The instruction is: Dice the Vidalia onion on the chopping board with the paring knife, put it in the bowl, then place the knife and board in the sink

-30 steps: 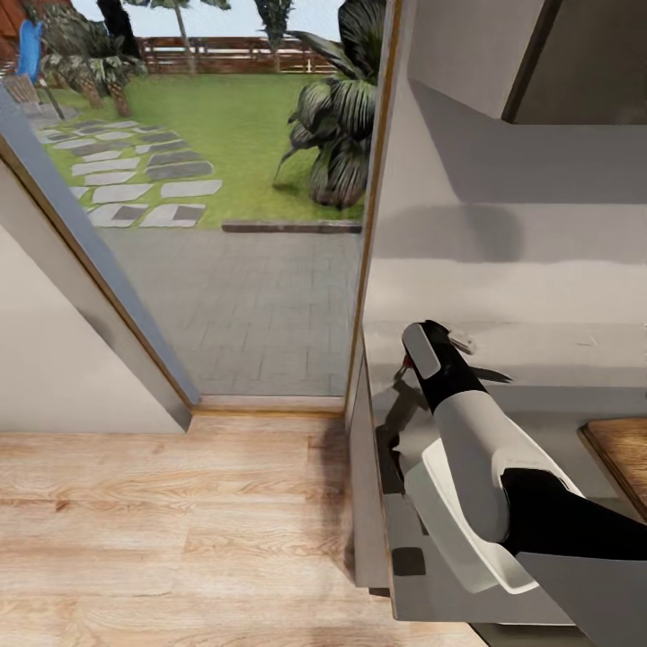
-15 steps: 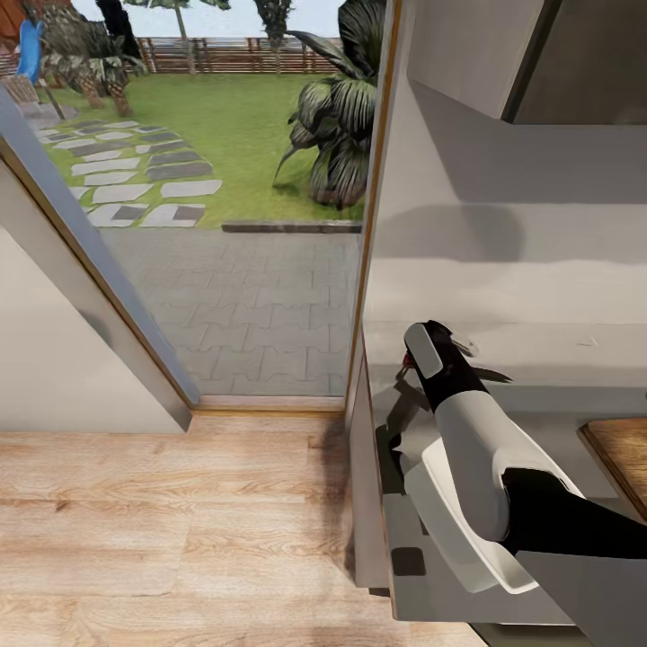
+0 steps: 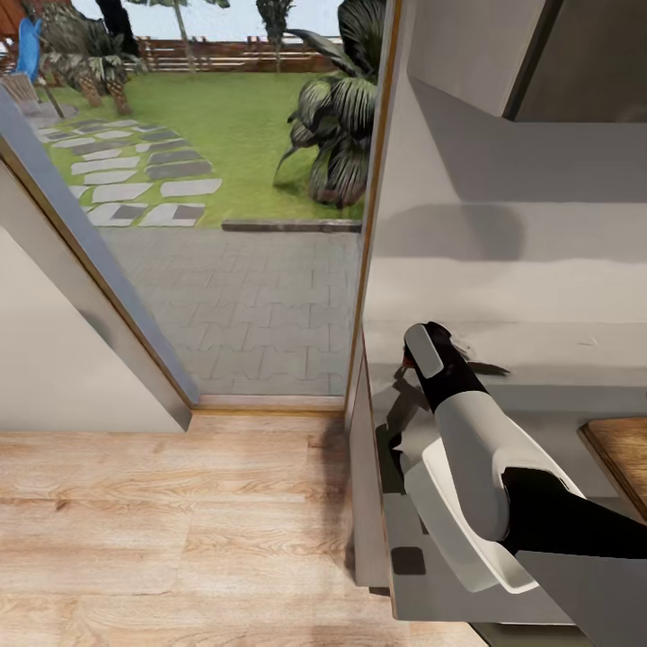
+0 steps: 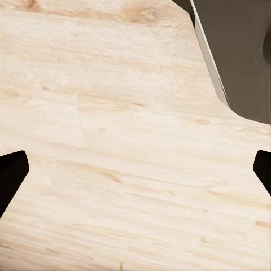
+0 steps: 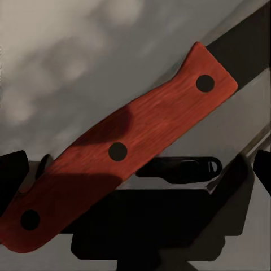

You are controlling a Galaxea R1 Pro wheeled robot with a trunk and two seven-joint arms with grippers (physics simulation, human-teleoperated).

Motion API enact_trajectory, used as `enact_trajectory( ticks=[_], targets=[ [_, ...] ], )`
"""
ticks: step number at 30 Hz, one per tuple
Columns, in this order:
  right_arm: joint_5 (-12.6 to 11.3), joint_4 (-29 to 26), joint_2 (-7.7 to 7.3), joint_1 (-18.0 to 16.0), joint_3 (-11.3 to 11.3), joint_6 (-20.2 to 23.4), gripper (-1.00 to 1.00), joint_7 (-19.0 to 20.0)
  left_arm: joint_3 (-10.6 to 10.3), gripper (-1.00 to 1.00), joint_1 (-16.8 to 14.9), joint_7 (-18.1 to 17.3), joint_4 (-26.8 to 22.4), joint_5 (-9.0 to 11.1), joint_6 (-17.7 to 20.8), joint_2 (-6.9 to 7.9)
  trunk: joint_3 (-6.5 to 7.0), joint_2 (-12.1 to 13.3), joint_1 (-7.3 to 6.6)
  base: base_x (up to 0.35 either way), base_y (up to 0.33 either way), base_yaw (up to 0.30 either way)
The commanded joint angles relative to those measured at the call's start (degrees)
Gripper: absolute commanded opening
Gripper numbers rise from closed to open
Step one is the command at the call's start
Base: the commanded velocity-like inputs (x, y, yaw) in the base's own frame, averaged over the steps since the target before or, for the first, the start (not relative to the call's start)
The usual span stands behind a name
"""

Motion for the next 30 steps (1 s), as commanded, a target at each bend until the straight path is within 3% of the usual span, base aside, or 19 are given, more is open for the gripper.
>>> enact_trajectory(
  ticks=[1, 30],
  targets=[
    [-0.93, 0.08, 0.05, 0.00, -0.25, 0.52, 1.00, -0.21, 0.22, 1.00, 0.03, -0.06, -0.11, 0.14, -0.11, -0.05, -0.15, -0.08, 0.04, 0.000, 0.000, 0.000],
    [-1.29, 0.34, 0.02, 0.00, -0.17, 0.52, 1.00, -0.27, 0.26, 1.00, 0.05, -0.06, -0.10, 0.14, -0.11, -0.05, -0.88, -0.08, 0.04, 0.000, 0.000, 0.000]
  ],
)
